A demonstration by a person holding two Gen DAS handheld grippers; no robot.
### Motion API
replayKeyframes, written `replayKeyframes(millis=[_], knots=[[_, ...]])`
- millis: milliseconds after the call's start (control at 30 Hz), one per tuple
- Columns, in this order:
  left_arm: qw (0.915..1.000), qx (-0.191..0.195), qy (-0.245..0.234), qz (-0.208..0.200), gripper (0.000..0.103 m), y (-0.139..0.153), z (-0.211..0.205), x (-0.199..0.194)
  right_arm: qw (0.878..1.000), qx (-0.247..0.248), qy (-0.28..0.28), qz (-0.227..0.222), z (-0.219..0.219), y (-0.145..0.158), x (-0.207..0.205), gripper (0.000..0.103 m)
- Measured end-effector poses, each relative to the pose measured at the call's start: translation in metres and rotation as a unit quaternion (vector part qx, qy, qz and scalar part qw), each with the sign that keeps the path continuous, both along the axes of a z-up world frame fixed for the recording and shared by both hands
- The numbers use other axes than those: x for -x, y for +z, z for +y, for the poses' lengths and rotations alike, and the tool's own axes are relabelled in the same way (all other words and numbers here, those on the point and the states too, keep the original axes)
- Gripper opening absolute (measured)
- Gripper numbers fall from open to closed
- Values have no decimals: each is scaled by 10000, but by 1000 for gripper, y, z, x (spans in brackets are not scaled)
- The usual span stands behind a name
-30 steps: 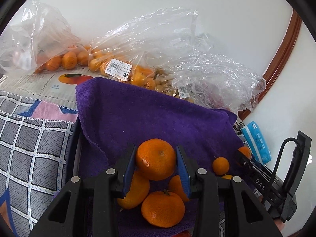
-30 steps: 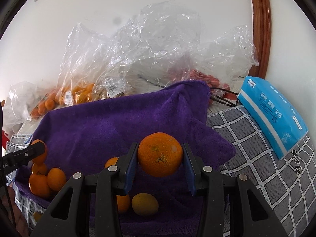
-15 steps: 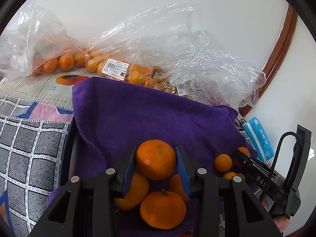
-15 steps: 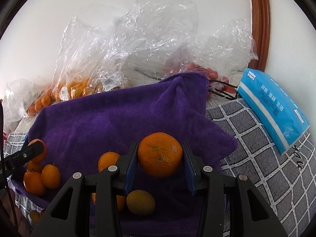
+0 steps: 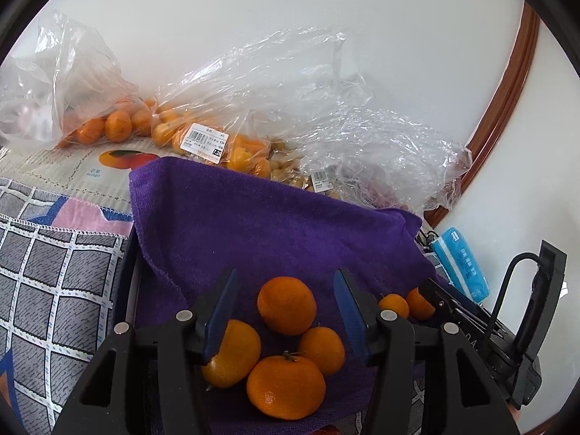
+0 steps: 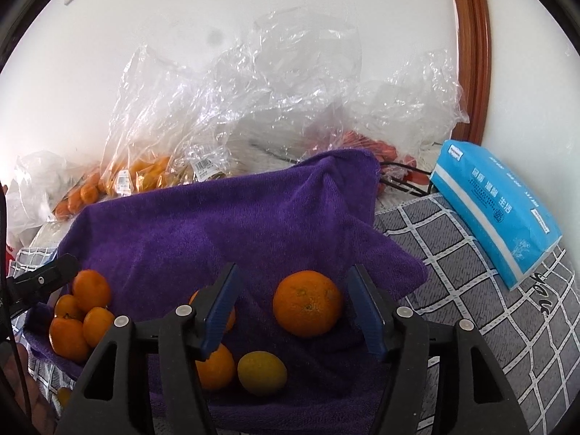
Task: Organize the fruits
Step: 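Open both tools to release the oranges onto the towel, then withdraw both tools toward the yellow citrus and red fruit on the cloth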
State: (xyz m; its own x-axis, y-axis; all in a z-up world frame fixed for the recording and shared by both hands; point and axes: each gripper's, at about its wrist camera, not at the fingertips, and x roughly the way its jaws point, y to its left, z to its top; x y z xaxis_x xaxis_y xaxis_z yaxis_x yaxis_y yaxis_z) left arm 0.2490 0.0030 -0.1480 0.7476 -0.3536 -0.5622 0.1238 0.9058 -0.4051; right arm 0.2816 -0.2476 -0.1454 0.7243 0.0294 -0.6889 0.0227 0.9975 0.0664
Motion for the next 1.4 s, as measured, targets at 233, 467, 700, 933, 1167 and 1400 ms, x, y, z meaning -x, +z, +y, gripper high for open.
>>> replayKeyframes(millis=[233, 467, 700, 933, 1167, 1400], knots=[[9998, -12, 78, -170, 54, 3, 0, 5, 9989, 246, -133, -380, 6, 11, 11, 66], [9980, -313, 221, -507, 54, 12, -5, 15, 9971, 325, -220, -657, 8, 21, 20, 66], [9980, -283, 233, -514, 54, 30, -1, 17, 9992, -48, -192, -355, 8, 38, 28, 66], [9995, -291, 2, -137, 52, 57, 5, 33, 9991, 41, -214, -368, 15, 69, 58, 66], [9982, -599, 33, 3, 53, 55, 37, 74, 9998, -38, -56, -211, 37, 68, 84, 66], [9970, -593, 135, 482, 53, 33, 83, 102, 9994, -95, 314, -63, 63, 55, 105, 66]])
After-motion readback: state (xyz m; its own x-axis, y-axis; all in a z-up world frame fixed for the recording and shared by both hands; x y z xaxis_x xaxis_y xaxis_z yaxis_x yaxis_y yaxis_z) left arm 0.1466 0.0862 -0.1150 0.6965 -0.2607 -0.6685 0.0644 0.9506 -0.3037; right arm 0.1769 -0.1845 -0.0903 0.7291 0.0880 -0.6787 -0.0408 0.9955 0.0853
